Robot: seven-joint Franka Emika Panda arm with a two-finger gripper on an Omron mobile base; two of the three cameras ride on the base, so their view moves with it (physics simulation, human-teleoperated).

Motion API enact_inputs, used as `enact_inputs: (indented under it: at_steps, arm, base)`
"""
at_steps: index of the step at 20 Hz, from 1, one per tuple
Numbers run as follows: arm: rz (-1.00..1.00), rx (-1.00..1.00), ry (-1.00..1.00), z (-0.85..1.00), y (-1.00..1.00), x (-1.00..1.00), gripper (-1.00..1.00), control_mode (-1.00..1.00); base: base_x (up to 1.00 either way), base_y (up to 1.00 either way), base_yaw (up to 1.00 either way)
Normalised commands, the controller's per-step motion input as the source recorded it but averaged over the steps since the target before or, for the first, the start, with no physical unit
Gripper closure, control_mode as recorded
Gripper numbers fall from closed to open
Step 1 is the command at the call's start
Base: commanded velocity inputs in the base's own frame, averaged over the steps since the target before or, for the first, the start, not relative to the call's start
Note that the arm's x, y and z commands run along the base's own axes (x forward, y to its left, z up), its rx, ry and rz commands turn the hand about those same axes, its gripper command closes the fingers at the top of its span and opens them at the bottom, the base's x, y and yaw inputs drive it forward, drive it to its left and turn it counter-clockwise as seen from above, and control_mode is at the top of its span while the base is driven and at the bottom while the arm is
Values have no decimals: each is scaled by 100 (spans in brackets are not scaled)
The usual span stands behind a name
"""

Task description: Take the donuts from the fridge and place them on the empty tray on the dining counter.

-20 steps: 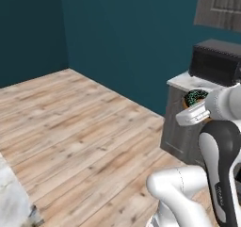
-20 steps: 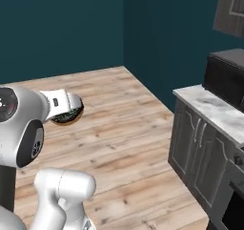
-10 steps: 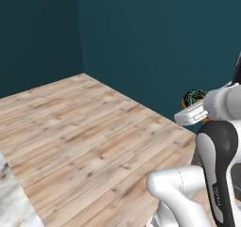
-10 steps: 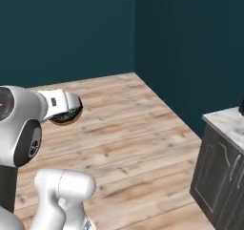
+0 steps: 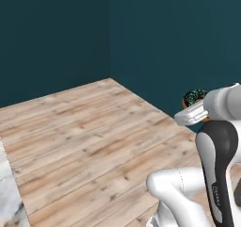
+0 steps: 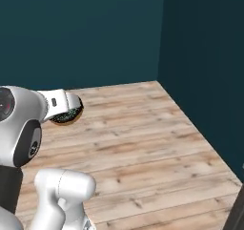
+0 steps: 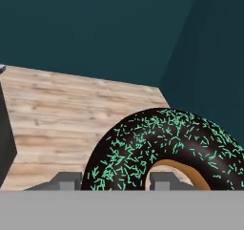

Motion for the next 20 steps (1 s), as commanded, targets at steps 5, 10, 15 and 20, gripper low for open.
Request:
enact_inputs:
  at_steps: [5,10,15,20]
  arm:
    - [0,0,0,0,0,0,100,100]
    - [0,0,0,0,0,0,100,100]
    - [0,0,0,0,0,0,100,100]
    - [0,0,0,0,0,0,100,100]
  base:
    - [100,0,45]
    - [100,0,55]
    - [100,-2,52]
    - [100,-26,53]
